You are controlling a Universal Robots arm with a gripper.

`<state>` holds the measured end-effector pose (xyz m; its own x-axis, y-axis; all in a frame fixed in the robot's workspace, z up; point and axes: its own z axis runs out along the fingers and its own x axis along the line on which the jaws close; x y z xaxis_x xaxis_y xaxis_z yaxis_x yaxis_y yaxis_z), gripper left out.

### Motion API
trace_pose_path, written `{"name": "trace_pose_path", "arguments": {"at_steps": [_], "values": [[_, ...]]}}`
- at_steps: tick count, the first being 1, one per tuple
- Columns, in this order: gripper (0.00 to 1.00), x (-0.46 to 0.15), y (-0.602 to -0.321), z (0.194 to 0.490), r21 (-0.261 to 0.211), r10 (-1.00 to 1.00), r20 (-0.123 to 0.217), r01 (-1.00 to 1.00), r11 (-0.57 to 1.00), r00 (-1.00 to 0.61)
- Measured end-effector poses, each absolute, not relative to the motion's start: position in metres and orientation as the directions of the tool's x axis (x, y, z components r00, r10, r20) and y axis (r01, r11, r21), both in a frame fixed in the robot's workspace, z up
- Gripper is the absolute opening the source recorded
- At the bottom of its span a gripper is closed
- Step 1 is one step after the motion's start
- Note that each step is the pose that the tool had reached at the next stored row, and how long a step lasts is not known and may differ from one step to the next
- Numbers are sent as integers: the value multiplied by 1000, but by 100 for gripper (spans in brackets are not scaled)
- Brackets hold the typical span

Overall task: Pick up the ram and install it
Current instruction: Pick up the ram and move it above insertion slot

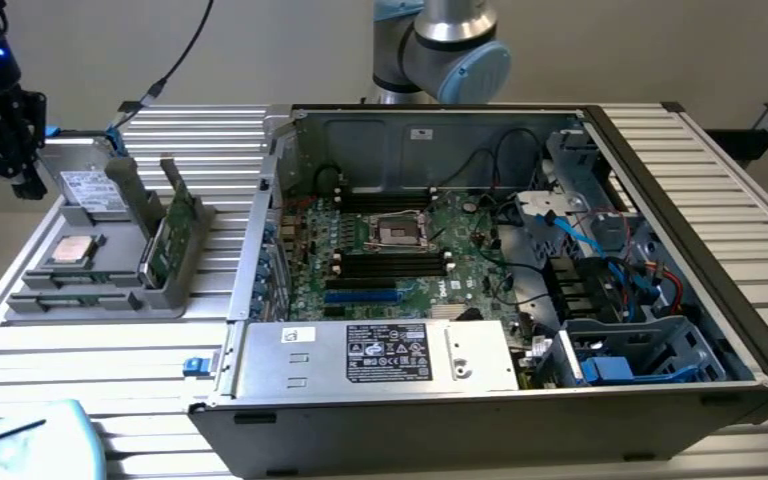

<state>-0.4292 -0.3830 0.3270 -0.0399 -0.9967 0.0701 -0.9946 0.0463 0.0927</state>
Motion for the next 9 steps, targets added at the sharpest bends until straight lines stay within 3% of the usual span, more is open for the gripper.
{"name": "trace_pose_path", "arguments": {"at_steps": [9], "values": [[11,-430,-383,327,93,-997,71,-996,0,7]]}}
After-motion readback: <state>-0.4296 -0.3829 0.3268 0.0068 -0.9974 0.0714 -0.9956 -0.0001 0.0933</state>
